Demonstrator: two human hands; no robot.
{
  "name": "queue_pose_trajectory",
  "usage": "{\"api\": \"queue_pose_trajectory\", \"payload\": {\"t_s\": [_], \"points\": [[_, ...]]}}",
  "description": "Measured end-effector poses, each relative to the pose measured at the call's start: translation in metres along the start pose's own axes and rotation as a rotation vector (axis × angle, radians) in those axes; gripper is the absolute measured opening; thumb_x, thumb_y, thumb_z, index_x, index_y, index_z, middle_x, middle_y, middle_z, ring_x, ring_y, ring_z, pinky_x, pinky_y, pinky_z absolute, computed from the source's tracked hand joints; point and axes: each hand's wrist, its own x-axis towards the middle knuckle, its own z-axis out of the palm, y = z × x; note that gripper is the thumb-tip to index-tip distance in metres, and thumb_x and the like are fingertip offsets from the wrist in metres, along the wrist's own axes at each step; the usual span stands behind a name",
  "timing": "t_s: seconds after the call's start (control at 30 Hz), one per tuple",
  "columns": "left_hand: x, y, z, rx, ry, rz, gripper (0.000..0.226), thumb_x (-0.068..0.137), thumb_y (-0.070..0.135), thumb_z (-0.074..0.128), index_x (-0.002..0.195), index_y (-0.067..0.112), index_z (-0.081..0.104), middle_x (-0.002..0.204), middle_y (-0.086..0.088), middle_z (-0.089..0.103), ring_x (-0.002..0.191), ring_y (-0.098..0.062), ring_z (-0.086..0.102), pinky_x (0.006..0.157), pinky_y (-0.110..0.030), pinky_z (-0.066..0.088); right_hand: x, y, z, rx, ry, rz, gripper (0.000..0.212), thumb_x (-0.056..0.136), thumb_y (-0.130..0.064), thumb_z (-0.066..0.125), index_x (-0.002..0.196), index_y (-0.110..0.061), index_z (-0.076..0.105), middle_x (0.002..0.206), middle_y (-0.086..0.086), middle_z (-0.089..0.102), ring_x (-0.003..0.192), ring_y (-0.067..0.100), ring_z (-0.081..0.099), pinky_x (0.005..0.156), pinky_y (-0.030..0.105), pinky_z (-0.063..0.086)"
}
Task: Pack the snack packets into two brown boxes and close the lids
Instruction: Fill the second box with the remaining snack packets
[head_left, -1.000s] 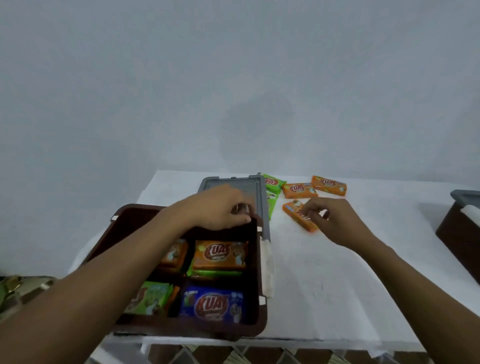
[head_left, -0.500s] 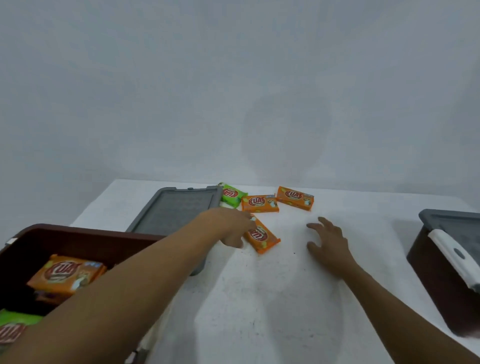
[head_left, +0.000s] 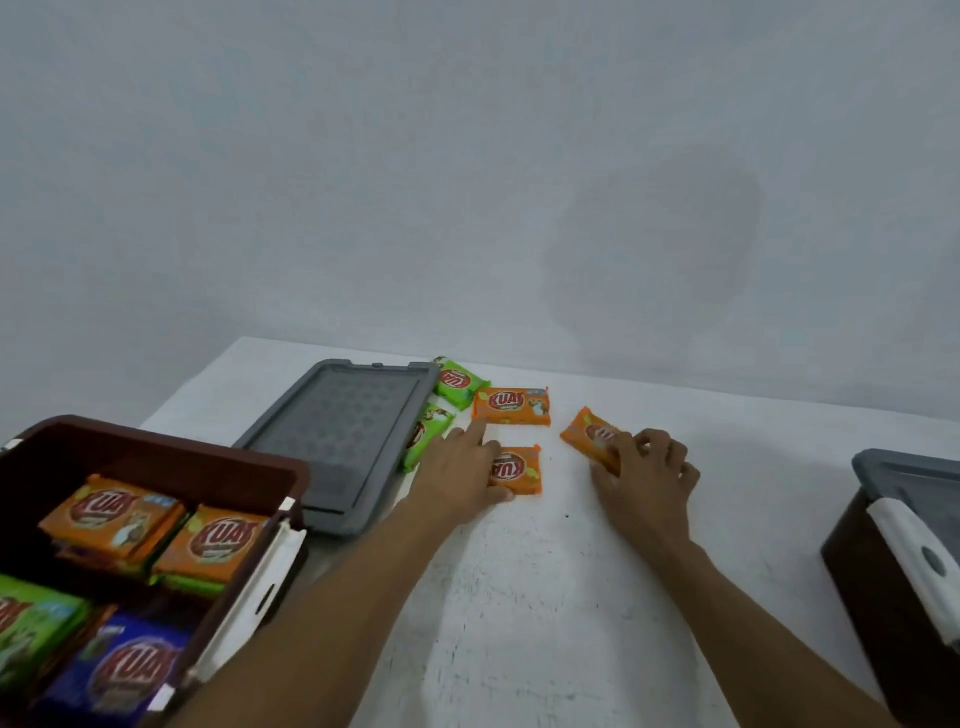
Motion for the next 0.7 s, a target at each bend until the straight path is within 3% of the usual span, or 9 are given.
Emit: {"api": "queue_pose_trajectory", "payload": {"t_s": [0.1, 0.2, 0.27, 0.3, 0.37, 0.43, 0.5, 0.6, 0.7], "points": [[0.006, -0.004, -0.006, -0.064, -0.07, 0.033, 0.063, 0.081, 0.06, 0.064, 0.134, 0.028, 0.05, 0.131, -0.003, 0.041, 0.123, -0.026, 0.037, 0.1, -0.044, 0.034, -0.007, 0.008, -0.011, 0.084, -0.082, -0.045, 0.033, 0.091, -0.045, 0.054, 0.118, -0.026, 0.051, 0.136, 0.003, 0.048, 0.127, 0.026, 0.038, 0.1, 0.047, 0.031], [0.011, -0.011, -0.023, -0.07, -0.247, 0.143, 0.057, 0.086, 0.02, 0.065, 0.135, 0.044, 0.049, 0.138, -0.005, 0.028, 0.13, -0.029, 0.024, 0.107, -0.049, 0.027, -0.01, 0.013, -0.025, 0.142, -0.18, -0.047, 0.026, 0.086, -0.044, 0.061, 0.101, -0.03, 0.046, 0.116, -0.006, 0.057, 0.112, 0.019, 0.048, 0.086, 0.039, 0.032], [0.012, -0.009, -0.029, -0.242, -0.396, 0.161, 0.048, 0.089, 0.005, 0.054, 0.123, 0.038, 0.064, 0.138, -0.005, 0.029, 0.129, -0.03, 0.029, 0.106, -0.041, 0.031, -0.013, 0.015, -0.032, 0.188, -0.22, 0.011, 0.041, 0.08, -0.046, 0.067, 0.113, -0.031, 0.048, 0.12, -0.009, 0.054, 0.114, 0.016, 0.047, 0.087, 0.038, 0.031], [0.01, -0.006, -0.03, -0.315, -0.421, 0.176, 0.037, 0.091, 0.009, 0.051, 0.113, 0.033, 0.07, 0.136, -0.006, 0.032, 0.126, -0.03, 0.033, 0.105, -0.039, 0.033, -0.014, 0.017, -0.033, 0.202, -0.245, 0.04, 0.053, 0.078, -0.047, 0.07, 0.122, -0.031, 0.046, 0.125, -0.008, 0.052, 0.118, 0.016, 0.047, 0.091, 0.04, 0.033], [0.004, -0.001, -0.023, -0.375, -0.319, 0.177, 0.013, 0.09, 0.025, 0.06, 0.101, 0.023, 0.068, 0.128, -0.004, 0.039, 0.114, -0.026, 0.042, 0.094, -0.036, 0.039, -0.017, 0.015, -0.038, 0.204, -0.315, 0.078, 0.072, 0.075, -0.048, 0.074, 0.136, -0.029, 0.04, 0.133, -0.005, 0.048, 0.124, 0.019, 0.044, 0.098, 0.044, 0.033], [-0.002, 0.003, -0.009, -0.408, -0.118, 0.108, 0.035, 0.084, 0.031, 0.072, 0.11, 0.017, 0.052, 0.127, -0.003, 0.038, 0.1, -0.02, 0.049, 0.078, -0.03, 0.043, -0.02, 0.011, -0.043, 0.2, -0.37, 0.077, 0.074, 0.075, -0.045, 0.076, 0.137, -0.027, 0.04, 0.131, -0.004, 0.05, 0.12, 0.019, 0.048, 0.101, 0.045, 0.036], [-0.005, 0.005, -0.001, -0.42, -0.041, -0.014, 0.064, 0.081, 0.032, 0.075, 0.131, 0.017, 0.038, 0.136, -0.006, 0.038, 0.109, -0.022, 0.052, 0.083, -0.034, 0.05, -0.023, 0.008, -0.047, 0.218, -0.38, 0.062, 0.069, 0.072, -0.039, 0.078, 0.131, -0.025, 0.045, 0.123, -0.003, 0.056, 0.108, 0.016, 0.055, 0.096, 0.041, 0.046], [-0.006, 0.008, -0.006, -0.332, -0.13, -0.06, 0.089, 0.075, 0.038, 0.078, 0.145, 0.016, 0.028, 0.138, -0.008, 0.042, 0.12, -0.026, 0.05, 0.093, -0.039, 0.05, -0.026, 0.003, -0.057, 0.277, -0.378, 0.07, 0.056, 0.074, -0.032, 0.079, 0.122, -0.025, 0.049, 0.109, -0.005, 0.06, 0.091, 0.015, 0.06, 0.081, 0.034, 0.055], [-0.008, 0.005, -0.022, -0.202, -0.179, 0.039, 0.089, 0.069, 0.051, 0.079, 0.14, 0.018, 0.036, 0.134, -0.005, 0.039, 0.109, -0.027, 0.055, 0.086, -0.039, 0.053, -0.025, -0.004, -0.069, 0.325, -0.36, 0.08, 0.03, 0.086, -0.031, 0.07, 0.111, -0.023, 0.054, 0.109, -0.001, 0.062, 0.081, 0.015, 0.065, 0.076, 0.034, 0.057]]}}
